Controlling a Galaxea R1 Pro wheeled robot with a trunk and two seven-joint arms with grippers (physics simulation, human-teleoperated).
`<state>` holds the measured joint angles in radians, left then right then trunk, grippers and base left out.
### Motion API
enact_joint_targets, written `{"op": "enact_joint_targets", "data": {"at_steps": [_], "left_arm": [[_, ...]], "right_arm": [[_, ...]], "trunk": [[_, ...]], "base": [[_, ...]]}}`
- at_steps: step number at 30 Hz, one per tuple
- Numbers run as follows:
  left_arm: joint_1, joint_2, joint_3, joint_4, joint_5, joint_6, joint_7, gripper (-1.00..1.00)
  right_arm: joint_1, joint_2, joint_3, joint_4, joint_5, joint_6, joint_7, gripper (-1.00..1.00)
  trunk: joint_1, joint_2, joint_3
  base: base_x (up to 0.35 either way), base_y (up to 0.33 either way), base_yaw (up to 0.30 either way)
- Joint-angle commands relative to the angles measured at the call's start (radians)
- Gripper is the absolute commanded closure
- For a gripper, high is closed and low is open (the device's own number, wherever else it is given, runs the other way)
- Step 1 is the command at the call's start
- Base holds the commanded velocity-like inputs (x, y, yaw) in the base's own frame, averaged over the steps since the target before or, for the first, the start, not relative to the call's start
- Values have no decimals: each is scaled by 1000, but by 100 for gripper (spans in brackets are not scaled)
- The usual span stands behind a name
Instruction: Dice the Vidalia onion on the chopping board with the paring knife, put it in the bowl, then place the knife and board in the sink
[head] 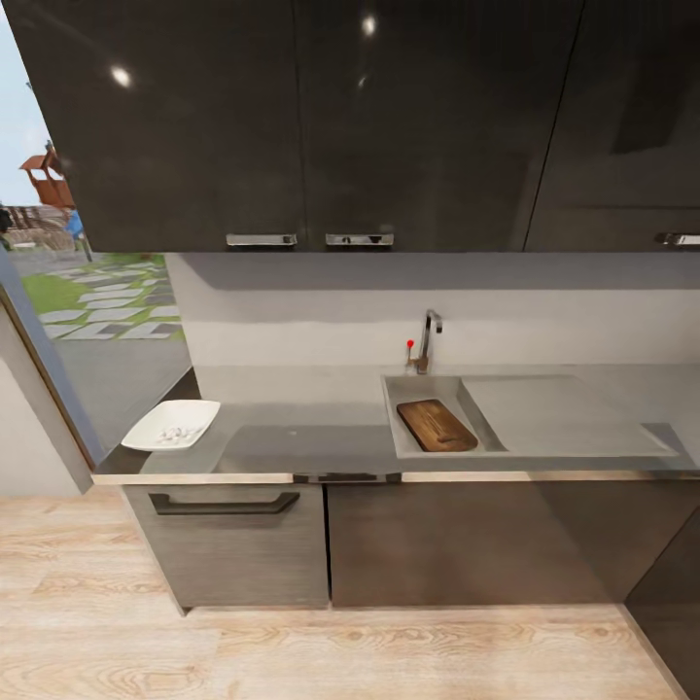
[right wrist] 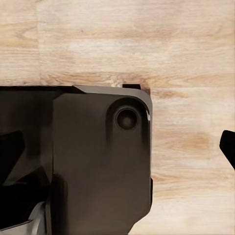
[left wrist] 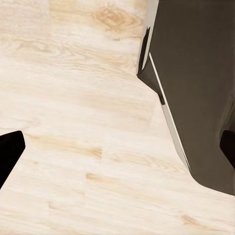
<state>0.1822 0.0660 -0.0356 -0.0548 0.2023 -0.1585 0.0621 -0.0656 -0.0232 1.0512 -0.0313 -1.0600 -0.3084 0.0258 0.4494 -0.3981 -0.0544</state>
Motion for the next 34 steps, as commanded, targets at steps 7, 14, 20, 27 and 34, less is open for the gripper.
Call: {"op": "enact_joint_targets", "data": {"at_steps": [7,14,20,27,34], "left_arm": [[0,0,-4,-2,6,-1,2,-100],[0,0,-4,-2,6,-1,2,-100],[0,0,-4,-2,6,-1,2,-100],[0,0,-4,-2,6,-1,2,-100],[0,0,-4,-2,6,-1,2,-100]], "right_arm": [[0,-1,7,-8,-10,-2,2,-100],[0,0,9,-14,-8,-7,3,-100],[0,0,9,-17,-8,-9,3,-100],[0,0,9,-18,-8,-9,3,-100],[0,0,9,-18,-8,-9,3,-100]], "trunk": [[1,-2,-2],[1,-2,-2],[1,-2,-2],[1,-2,-2],[1,-2,-2]], "base": [[0,0,0],[0,0,0],[0,0,0],[0,0,0],[0,0,0]]}}
